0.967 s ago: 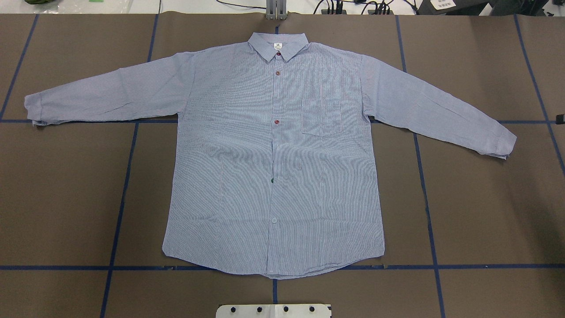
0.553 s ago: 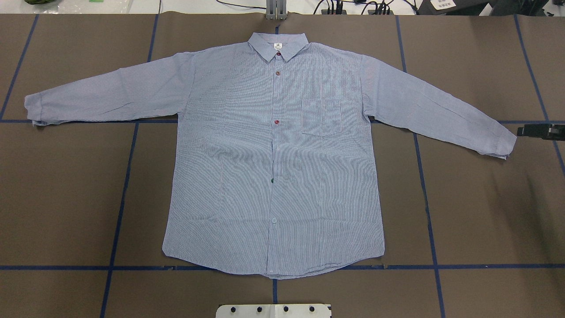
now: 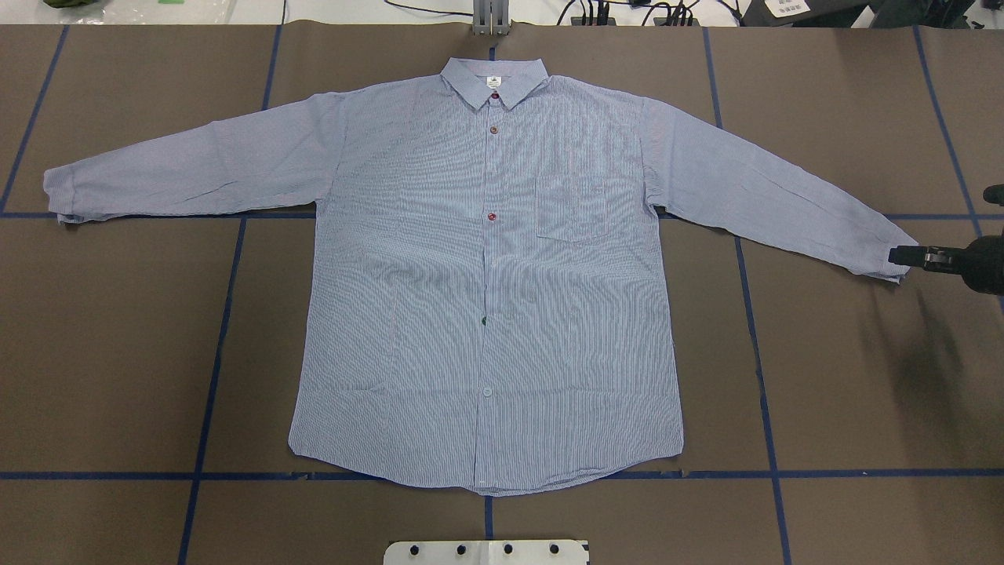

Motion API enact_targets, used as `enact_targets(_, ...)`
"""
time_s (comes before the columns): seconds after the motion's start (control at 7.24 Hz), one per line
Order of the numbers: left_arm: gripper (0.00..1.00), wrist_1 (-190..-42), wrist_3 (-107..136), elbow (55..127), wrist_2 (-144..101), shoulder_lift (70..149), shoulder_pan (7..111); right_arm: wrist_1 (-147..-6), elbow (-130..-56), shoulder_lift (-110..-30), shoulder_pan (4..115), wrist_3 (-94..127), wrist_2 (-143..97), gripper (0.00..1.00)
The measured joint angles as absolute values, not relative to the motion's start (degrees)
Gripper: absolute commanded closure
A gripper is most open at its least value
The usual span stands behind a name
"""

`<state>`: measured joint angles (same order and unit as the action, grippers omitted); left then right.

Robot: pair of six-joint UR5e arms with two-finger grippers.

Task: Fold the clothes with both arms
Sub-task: 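Lower the right gripper to the sleeve cuff nearest it and grasp it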

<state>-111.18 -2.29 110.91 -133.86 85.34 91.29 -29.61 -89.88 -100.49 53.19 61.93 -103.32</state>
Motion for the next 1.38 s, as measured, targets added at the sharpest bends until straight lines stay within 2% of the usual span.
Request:
enact_targets(0.69,0.0,-111.27,-2.28,110.92,-133.86,85.34,91.27,-29.44,-87.77,-100.33,51.33,62.94,-102.2,0.31)
enact_targets(1.11,0.0,-111.27,-2.29,110.92,-133.86,85.34,91.27,-29.39,-87.71,-100.09,50.72,63.44,-102.03,0.43)
enact_targets(1.24,0.0,-111.27,-2.29,110.92,-133.86,85.34,91.27,-29.37,-87.71,-99.8,50.44,64.26,-101.91,0.56)
enact_targets(1.38,0.0,-111.27,-2.29,110.92,-133.86,85.34,91.27,-29.36,-87.69,-99.52,50.04,65.07,-101.62,0.9)
